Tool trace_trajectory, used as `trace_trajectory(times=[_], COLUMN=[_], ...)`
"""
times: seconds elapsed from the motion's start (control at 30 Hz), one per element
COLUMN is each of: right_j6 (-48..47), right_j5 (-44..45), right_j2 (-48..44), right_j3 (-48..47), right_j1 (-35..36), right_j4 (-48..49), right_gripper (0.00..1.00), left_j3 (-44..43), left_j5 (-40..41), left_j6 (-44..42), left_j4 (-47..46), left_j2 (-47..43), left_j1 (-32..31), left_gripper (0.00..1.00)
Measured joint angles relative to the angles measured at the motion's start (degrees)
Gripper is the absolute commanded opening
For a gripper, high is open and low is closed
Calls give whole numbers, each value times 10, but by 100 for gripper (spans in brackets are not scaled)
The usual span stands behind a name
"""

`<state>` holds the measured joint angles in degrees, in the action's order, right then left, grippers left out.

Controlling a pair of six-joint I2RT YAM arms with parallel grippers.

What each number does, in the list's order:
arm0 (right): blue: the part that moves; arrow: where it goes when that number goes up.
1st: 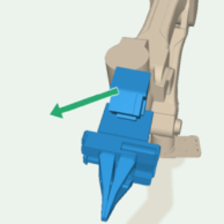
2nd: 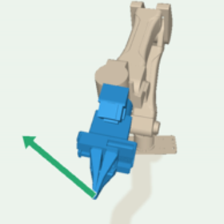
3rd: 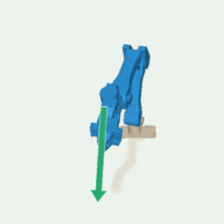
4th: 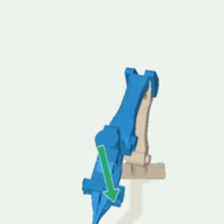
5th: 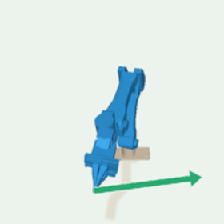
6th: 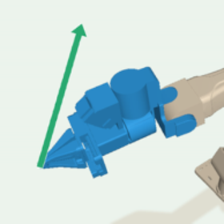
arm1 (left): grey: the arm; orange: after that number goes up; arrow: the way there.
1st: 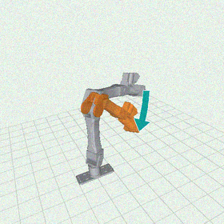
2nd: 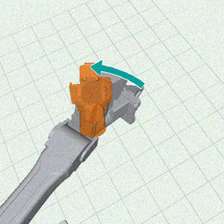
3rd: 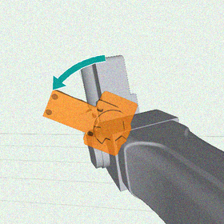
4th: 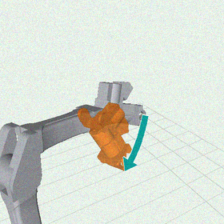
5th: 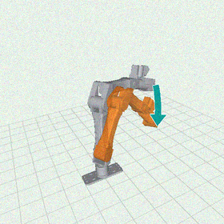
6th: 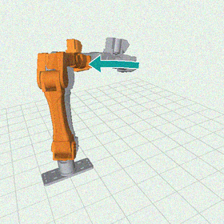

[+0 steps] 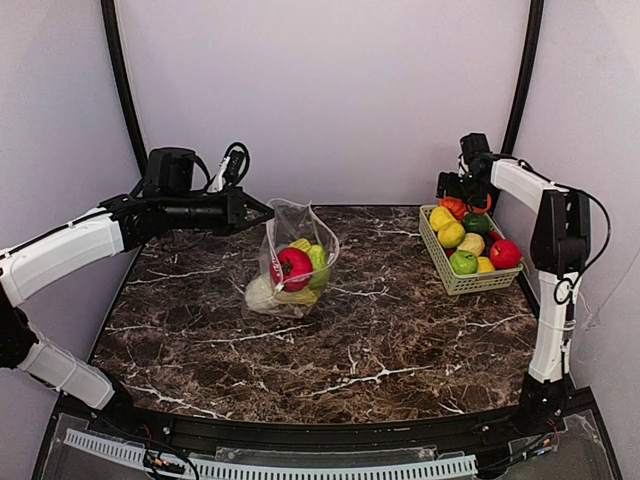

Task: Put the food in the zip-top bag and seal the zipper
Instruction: Pick up the fake vegetable from the bin.

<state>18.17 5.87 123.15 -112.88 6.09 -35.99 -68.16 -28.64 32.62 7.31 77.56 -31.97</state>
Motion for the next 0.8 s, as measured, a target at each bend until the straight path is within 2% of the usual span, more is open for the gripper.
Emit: trace_trajectory(times=[0.3,0.53,0.8], right_j6=[21,26,31], right_j5=[9,21,22], right_j2=[63,82,85], right_j3=[-66,-73,-77], right_j1=[0,0,-1], right_j4=[-11,-14,-16], right_gripper=[96,95,83], left_j3=[4,4,4], left_j5=[0,0,0], left_j6=[0,0,1], left_j4=[0,0,0], left_j2=[0,0,0], left_j1=[1,2,2], left_gripper=[1,1,1])
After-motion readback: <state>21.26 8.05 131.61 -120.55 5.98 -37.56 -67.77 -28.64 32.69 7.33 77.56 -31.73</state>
